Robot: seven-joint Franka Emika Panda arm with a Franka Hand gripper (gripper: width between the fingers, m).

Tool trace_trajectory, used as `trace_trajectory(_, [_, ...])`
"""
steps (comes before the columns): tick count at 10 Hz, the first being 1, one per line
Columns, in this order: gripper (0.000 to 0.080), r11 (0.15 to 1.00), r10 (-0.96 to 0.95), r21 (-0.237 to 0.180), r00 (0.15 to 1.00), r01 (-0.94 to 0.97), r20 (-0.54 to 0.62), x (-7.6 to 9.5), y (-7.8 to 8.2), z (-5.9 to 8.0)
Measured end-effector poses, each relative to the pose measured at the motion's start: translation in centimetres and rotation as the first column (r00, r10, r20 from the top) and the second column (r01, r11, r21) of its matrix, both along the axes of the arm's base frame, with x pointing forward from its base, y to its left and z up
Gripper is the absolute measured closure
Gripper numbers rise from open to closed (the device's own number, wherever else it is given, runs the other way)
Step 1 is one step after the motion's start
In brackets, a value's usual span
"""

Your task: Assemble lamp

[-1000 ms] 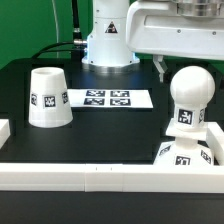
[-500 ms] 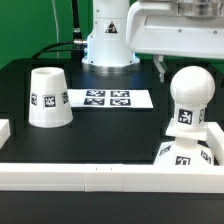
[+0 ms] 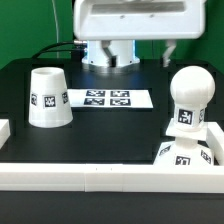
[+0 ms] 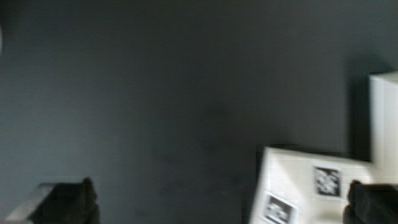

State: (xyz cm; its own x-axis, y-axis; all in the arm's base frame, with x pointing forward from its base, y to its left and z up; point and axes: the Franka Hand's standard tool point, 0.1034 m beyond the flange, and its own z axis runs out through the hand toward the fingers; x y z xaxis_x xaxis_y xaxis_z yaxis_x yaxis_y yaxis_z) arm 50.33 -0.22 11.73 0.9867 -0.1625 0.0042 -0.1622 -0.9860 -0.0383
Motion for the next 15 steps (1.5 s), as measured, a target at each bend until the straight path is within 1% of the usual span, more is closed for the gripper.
trace_trajectory(1, [0.0100,1.000,-0.003,-0.005,1.000,0.003,-0.009,-0.5,-1.4,-0.4])
trace_trajectory(3, [0.0100,1.000,-0.002,-0.005,1.000,0.002,-0.008,-0.4,-1.1,-0.4])
trace_trajectory(6, [0.0100,1.000,0.001,-0.005,1.000,-0.001,-0.010,-0.5,-1.2,-0.5])
trace_trajectory(7, [0.0100,0.999,0.054,-0.001,0.998,-0.054,-0.021,-1.9,-2.0,-0.6])
trace_trajectory(9, [0.0100,0.996,0.092,0.014,0.995,-0.092,-0.029,-6.2,-4.8,0.5])
trace_trajectory(10, [0.0100,0.991,0.130,0.022,0.991,-0.130,-0.023,-7.5,-6.4,0.9])
trace_trajectory(11, [0.0100,0.988,0.152,0.039,0.988,-0.151,-0.016,-8.3,-8.1,1.3])
trace_trajectory(12, [0.0100,0.990,0.137,0.038,0.990,-0.136,-0.014,-8.5,-8.7,1.4])
trace_trajectory(13, [0.0100,0.989,0.145,0.038,0.989,-0.144,-0.018,-8.5,-8.4,1.3])
trace_trajectory(15, [0.0100,0.989,0.145,0.039,0.989,-0.144,-0.019,-8.5,-8.4,1.2])
